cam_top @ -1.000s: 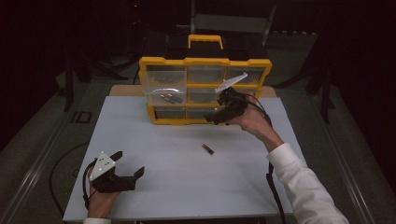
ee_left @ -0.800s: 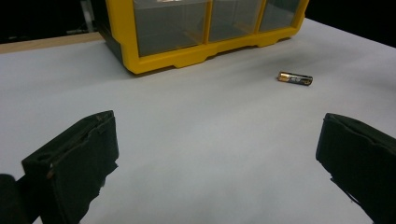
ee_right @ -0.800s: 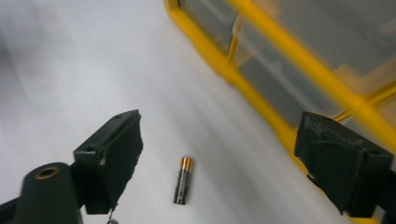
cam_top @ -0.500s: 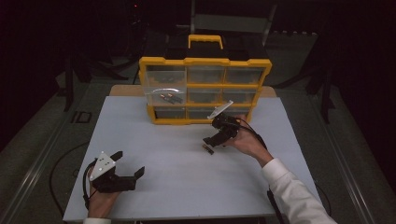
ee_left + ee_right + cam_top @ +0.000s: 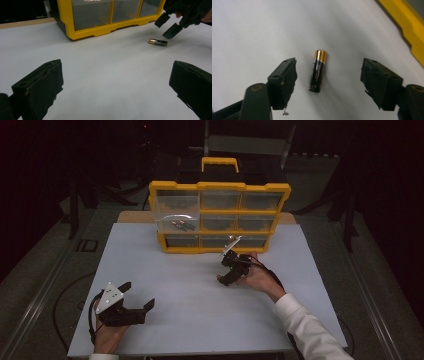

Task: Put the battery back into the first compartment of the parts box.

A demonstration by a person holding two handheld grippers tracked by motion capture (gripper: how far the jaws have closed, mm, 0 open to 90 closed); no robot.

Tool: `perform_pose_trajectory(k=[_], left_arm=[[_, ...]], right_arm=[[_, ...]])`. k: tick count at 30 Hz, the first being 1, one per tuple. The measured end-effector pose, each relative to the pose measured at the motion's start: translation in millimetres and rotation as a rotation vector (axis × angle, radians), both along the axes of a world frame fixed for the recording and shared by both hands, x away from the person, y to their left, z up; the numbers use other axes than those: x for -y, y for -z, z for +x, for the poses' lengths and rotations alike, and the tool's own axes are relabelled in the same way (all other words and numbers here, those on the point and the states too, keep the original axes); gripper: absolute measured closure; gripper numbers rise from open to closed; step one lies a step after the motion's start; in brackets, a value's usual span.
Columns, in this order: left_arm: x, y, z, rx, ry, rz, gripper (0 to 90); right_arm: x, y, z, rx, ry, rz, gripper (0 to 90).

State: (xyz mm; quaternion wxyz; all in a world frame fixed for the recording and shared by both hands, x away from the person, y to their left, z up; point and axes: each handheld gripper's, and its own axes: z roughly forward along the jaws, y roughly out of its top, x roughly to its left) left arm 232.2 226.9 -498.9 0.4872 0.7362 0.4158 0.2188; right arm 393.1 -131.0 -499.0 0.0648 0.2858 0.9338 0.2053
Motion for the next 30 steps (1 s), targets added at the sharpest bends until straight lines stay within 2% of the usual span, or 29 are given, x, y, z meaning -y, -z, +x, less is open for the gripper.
perform_pose_trajectory(k=[1,6,7,9,12,13,16,19,23,24,25,26,30], left_arm=[[0.3,0.0,0.0,0.0,0.0,0.002,0.0],[-0.7,0.0,-0.2,-0.001,-0.003,0.0,0.0],[-0.7,0.1,-0.1,-0.001,-0.003,0.001,0.0],[-0.3,0.1,-0.1,-0.001,-0.001,0.001,0.0],[-0.3,-0.2,-0.2,0.001,-0.001,0.001,0.0],[-0.6,-0.2,-0.2,0.0,-0.002,0.001,0.0],[-0.8,-0.2,-0.3,0.0,-0.004,-0.001,0.0],[-0.3,0.1,0.0,-0.001,-0.003,0.001,0.0],[0.6,0.0,0.1,0.0,-0.002,0.003,0.0],[0.6,0.0,0.1,0.0,-0.002,0.003,0.0],[0.3,0.0,0.2,-0.001,-0.002,0.001,0.0],[0.3,0.1,0.2,-0.001,-0.002,0.001,0.0],[0.3,0.2,0.3,-0.001,-0.002,0.0,0.0]], right_arm=[[-2.4,8.2,0.5,-0.01,-0.007,-0.022,35.6],[-4.2,19.3,2.5,-0.054,-0.006,-0.041,50.5],[-3.6,18.5,3.2,-0.062,-0.001,-0.022,62.4],[-2.4,17.7,4.5,-0.072,-0.003,-0.013,74.4],[-2.9,16.9,3.1,-0.072,-0.019,-0.028,76.6],[-2.8,16.5,3.1,-0.081,-0.019,-0.026,76.7],[1.0,10.8,4.4,-0.063,-0.026,-0.01,76.7],[7.7,-4.8,5.2,-0.073,-0.002,0.039,76.6],[16.2,-33.2,8.5,-0.05,0.003,0.105,76.7],[16.2,-33.2,8.5,-0.05,0.003,0.105,76.7],[17.9,-41.2,9.4,-0.042,-0.001,0.117,76.6],[19.5,-58.7,10.8,-0.016,-0.01,0.128,76.6],[19.7,-88.2,14.4,0.02,-0.025,0.163,76.6]])
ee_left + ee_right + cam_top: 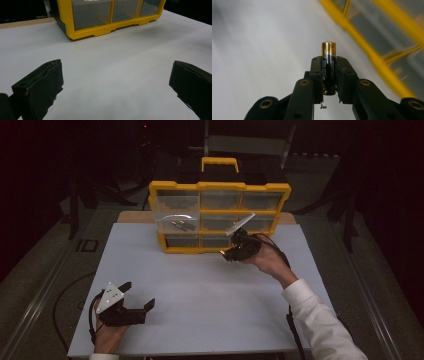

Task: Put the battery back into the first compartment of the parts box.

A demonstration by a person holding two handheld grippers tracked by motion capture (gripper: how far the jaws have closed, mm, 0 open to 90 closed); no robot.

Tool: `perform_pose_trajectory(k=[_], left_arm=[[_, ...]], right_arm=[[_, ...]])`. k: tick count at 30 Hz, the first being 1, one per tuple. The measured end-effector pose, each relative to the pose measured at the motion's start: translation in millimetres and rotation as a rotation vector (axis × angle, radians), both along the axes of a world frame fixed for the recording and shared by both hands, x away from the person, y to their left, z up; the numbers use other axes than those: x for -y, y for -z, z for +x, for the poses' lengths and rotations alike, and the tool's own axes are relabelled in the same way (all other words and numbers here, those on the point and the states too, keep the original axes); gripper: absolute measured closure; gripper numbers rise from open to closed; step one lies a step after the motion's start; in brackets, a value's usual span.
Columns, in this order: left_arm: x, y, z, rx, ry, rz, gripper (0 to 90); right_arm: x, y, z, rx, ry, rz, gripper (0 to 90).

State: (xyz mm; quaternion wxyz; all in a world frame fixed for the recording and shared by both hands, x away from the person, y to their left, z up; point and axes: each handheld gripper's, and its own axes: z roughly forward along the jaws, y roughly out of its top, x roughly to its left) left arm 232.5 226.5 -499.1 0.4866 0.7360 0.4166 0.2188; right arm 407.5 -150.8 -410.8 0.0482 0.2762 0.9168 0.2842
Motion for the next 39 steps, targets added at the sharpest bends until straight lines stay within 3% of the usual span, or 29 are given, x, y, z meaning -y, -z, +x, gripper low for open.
perform_pose_trajectory(k=[11,12,14,20,24,29,31,33,34,36,37,39], left_arm=[[-0.2,0.5,0.9,-0.002,-0.001,0.0,0.0],[-0.2,0.5,0.9,-0.002,-0.001,0.0,0.0],[0.1,0.6,0.7,-0.002,0.001,-0.001,0.0],[-0.9,0.5,0.5,-0.001,-0.001,-0.003,0.0],[-0.6,0.6,0.4,-0.002,0.002,-0.001,0.0],[-1.5,1.3,0.3,-0.005,0.001,-0.004,0.0],[-0.7,1.3,0.1,-0.007,0.005,0.003,0.0],[-0.1,1.0,-0.5,-0.004,0.008,0.004,0.0],[-0.1,1.0,-0.7,-0.002,0.008,0.005,0.0],[-0.6,1.0,-0.8,-0.003,0.009,0.007,0.0],[-1.2,1.4,-0.5,-0.005,0.006,0.004,0.0],[-1.2,1.3,-0.5,-0.003,0.003,0.002,0.0]], right_arm=[[-10.1,-83.4,10.6,0.099,-0.028,0.133,76.7],[-10.1,-83.4,10.6,0.099,-0.028,0.133,76.7],[-14.2,-107.6,13.9,0.131,-0.028,0.17,76.6],[-28.4,-149.1,22.7,0.171,-0.027,0.25,76.6],[-45.4,-161.0,26.0,0.177,-0.034,0.288,76.6],[-70.7,-160.5,32.7,0.151,-0.032,0.292,76.7],[-78.7,-159.4,35.8,0.138,-0.03,0.314,75.5],[-83.8,-157.7,36.5,0.137,-0.029,0.34,38.6],[-85.2,-156.0,36.3,0.146,-0.012,0.314,31.2],[-84.5,-154.2,35.8,0.16,-0.002,0.288,26.6],[-69.1,-151.3,33.2,0.188,0.017,0.289,17.8],[-57.8,-149.1,30.7,0.194,0.021,0.292,16.9]])
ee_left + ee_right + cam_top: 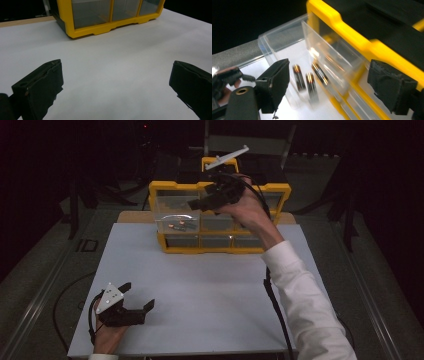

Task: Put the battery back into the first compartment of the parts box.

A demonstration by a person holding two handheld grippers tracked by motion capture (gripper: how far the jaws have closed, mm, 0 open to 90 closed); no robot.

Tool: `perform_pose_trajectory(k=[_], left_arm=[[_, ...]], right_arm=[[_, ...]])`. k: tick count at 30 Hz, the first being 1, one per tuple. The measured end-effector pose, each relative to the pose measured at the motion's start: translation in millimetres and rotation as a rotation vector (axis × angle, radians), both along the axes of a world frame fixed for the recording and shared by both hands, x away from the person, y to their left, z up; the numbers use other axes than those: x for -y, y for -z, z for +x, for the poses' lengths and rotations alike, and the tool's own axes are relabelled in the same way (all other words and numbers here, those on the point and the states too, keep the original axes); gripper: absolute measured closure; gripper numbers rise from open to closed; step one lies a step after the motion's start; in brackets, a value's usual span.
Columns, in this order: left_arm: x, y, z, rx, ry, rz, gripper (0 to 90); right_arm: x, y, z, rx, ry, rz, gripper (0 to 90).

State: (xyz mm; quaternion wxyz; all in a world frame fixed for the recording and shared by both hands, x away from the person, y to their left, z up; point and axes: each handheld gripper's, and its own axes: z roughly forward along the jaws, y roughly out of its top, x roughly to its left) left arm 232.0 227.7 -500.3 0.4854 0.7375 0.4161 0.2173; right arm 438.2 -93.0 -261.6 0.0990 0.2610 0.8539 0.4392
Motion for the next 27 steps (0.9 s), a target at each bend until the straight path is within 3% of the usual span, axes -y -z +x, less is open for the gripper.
perform_pose_trajectory(k=[4,5,7,8,9,10,11,12,14,17,20,22,24,26,27], left_arm=[[1.1,0.3,0.7,-0.003,0.001,0.004,0.0],[2.3,-0.1,0.6,-0.001,0.0,0.003,0.0],[2.1,-0.6,0.5,0.001,0.001,0.004,0.0],[2.1,-0.6,0.5,0.001,0.001,0.004,0.0],[1.0,-0.3,0.7,-0.002,-0.002,0.004,0.0],[0.8,0.0,1.0,-0.004,-0.006,0.001,0.0],[0.8,0.0,1.0,-0.004,-0.006,0.001,0.0],[0.7,0.3,1.6,-0.003,-0.008,0.0,0.0],[1.2,0.6,2.1,-0.003,-0.007,0.002,0.0],[1.8,0.9,2.8,-0.005,-0.009,0.002,0.0],[1.5,0.8,3.2,-0.003,-0.014,0.004,0.0],[0.8,1.4,4.1,-0.004,-0.019,0.004,0.0],[-0.6,1.8,4.9,-0.006,-0.023,0.003,0.0],[-1.1,1.9,5.2,-0.005,-0.027,0.001,0.0],[-1.9,1.7,5.6,-0.001,-0.028,0.003,0.0]], right_arm=[[21.2,11.5,-7.5,0.014,0.028,-0.046,13.5],[37.8,25.2,-14.5,0.007,0.032,-0.046,13.4],[48.2,40.7,-22.2,0.021,0.057,-0.099,12.5],[48.2,40.7,-22.2,0.021,0.057,-0.099,12.5],[64.8,65.2,-33.0,0.025,0.084,-0.148,12.0],[71.2,74.4,-36.4,0.014,0.093,-0.153,11.6],[71.2,74.4,-36.4,0.014,0.093,-0.153,11.6],[90.4,104.3,-48.4,-0.001,0.134,-0.181,10.4],[105.7,128.0,-58.5,-0.011,0.153,-0.187,10.2],[130.6,165.5,-73.6,-0.045,0.187,-0.159,10.4],[150.7,193.7,-88.4,-0.06,0.208,-0.128,10.5],[162.0,207.6,-98.6,-0.063,0.226,-0.123,10.1],[172.9,218.0,-110.4,-0.03,0.246,-0.1,9.8],[179.1,222.1,-115.8,-0.024,0.261,-0.075,9.7],[192.5,229.2,-126.0,-0.007,0.293,0.011,9.7]])
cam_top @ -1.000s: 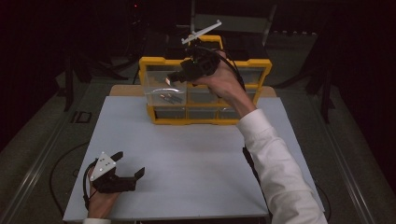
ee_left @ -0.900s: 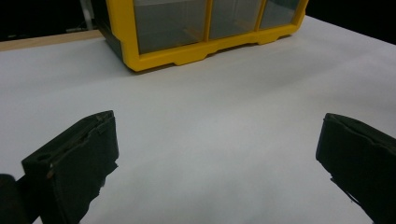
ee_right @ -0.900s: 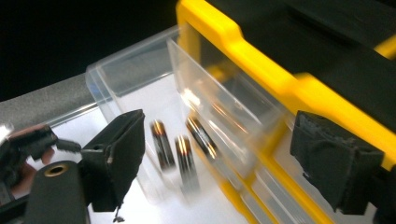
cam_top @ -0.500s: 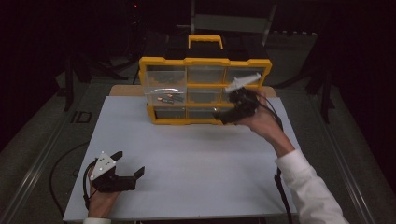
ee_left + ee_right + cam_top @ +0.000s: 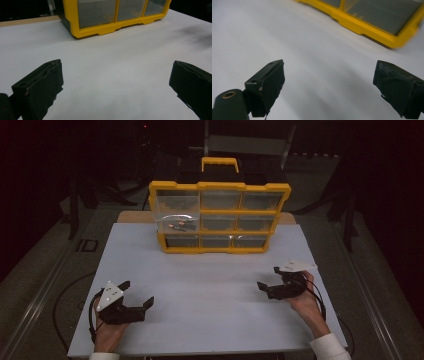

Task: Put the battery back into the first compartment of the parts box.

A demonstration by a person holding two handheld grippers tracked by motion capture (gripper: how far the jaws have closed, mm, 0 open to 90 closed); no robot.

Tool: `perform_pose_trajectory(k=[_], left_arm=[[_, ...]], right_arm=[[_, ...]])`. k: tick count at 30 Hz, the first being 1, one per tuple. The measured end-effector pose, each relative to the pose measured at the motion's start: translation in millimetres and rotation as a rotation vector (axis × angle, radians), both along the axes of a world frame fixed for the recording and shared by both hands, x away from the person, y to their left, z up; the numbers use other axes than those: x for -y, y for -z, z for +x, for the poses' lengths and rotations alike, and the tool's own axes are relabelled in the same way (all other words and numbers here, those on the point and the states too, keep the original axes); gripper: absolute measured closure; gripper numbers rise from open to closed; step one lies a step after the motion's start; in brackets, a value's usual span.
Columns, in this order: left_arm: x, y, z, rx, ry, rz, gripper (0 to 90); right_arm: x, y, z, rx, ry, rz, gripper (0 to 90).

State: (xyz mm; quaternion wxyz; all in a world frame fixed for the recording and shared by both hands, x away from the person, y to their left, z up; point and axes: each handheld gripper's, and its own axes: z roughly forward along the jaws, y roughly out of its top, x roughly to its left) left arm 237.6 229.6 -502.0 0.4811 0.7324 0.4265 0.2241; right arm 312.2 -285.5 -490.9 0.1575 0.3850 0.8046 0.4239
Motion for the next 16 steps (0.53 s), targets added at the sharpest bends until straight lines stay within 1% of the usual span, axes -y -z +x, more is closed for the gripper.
perform_pose_trajectory(k=[1,2,4,5,6,7,8,10,11,12,14,16], left_arm=[[-1.4,-0.3,1.2,0.008,-0.007,-0.004,0.0],[-1.4,-0.3,1.2,0.008,-0.007,-0.004,0.0],[-4.1,-0.8,4.3,0.018,-0.019,-0.007,0.0],[-5.0,-1.2,5.3,0.021,-0.022,-0.008,0.0],[-5.0,-1.2,5.3,0.021,-0.022,-0.008,0.0],[-5.5,-1.3,6.2,0.026,-0.029,-0.013,0.0],[-6.3,-1.6,7.6,0.033,-0.034,-0.01,0.0],[-6.2,-1.7,8.0,0.034,-0.037,-0.008,0.0],[-5.9,-1.7,8.0,0.035,-0.037,-0.005,0.0],[-5.7,-1.6,7.8,0.037,-0.033,-0.003,0.0],[-4.3,-1.5,7.2,0.042,-0.03,0.003,0.0],[-3.7,-1.5,6.8,0.041,-0.024,0.009,0.0]], right_arm=[[5.8,3.5,-5.0,0.01,0.011,0.022,9.7],[10.9,6.8,-10.0,0.029,0.024,0.033,9.7],[19.2,13.1,-18.2,0.052,0.026,0.073,9.7],[21.5,16.0,-22.2,0.075,0.031,0.075,9.6],[21.5,16.0,-22.2,0.075,0.031,0.075,9.6],[23.4,18.3,-25.9,0.097,0.04,0.074,9.7],[26.0,22.6,-31.0,0.124,0.036,0.1,9.6],[26.2,23.7,-32.6,0.133,0.034,0.1,9.6],[26.1,24.1,-36.3,0.152,0.048,0.109,9.6],[26.1,24.1,-36.3,0.152,0.048,0.109,9.6],[27.3,24.8,-38.2,0.165,0.058,0.142,9.6],[30.3,26.0,-38.8,0.169,0.071,0.154,9.6]])
